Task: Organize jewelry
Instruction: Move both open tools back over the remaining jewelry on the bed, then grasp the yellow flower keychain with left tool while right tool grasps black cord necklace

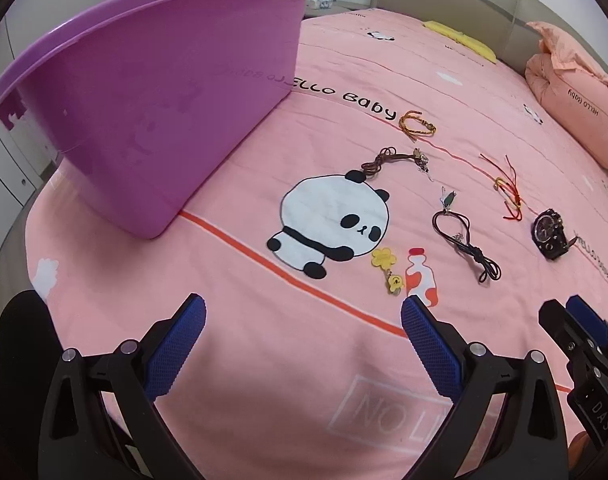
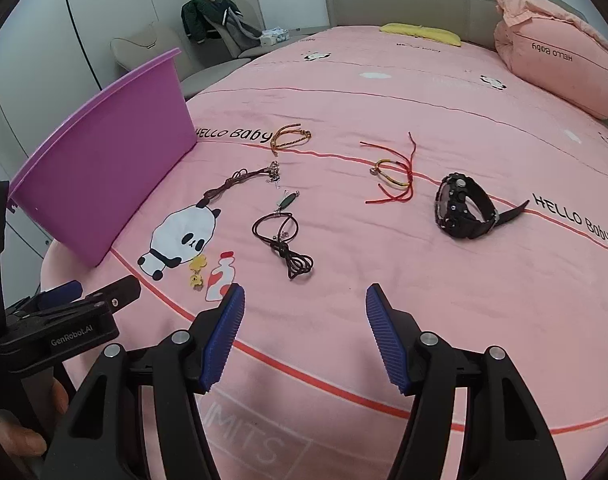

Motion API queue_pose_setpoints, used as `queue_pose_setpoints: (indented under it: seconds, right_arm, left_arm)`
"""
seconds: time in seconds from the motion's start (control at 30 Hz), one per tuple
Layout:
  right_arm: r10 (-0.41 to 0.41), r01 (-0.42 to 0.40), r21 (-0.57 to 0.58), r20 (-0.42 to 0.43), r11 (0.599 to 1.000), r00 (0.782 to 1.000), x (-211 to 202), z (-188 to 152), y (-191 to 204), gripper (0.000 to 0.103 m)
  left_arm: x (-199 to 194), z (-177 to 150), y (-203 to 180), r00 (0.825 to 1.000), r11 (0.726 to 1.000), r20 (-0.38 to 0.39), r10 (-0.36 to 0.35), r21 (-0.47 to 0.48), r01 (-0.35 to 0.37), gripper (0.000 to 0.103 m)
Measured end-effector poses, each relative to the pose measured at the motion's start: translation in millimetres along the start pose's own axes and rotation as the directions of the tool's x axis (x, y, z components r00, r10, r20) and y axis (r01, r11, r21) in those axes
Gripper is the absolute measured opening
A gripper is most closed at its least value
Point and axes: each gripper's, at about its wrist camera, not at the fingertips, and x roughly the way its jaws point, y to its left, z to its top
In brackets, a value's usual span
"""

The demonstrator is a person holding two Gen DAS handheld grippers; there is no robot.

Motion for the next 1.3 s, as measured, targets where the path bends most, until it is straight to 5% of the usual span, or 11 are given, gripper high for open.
queue_pose_setpoints:
  seconds: [0.9,1.07,1.3]
  right_arm:
    - [0.078,-0.096,-0.199,-0.096,0.975,0.992,98.4,21.0,-7.0,0.06]
    - [0.071,-0.089,-0.208,-0.093,0.974,0.993,104.7,21.8,-5.6,0.06]
    - [0.04,-0.059,-0.237,-0.083,0.97,0.996,107.7,20.8,0.2,0.041]
  left_arm:
    - [66.0,-0.5,-33.3,0.996,0.996,0.003,0.085,0.011,-0.085,0.09]
    - [69.3,2.7,-34.9,0.999,0.999,0.006,0.05,0.009,-0.05,0.076]
    - [66.7,-1.9,-48.3,1.0,0.998,0.013,0.011,0.065,-0.012,0.044]
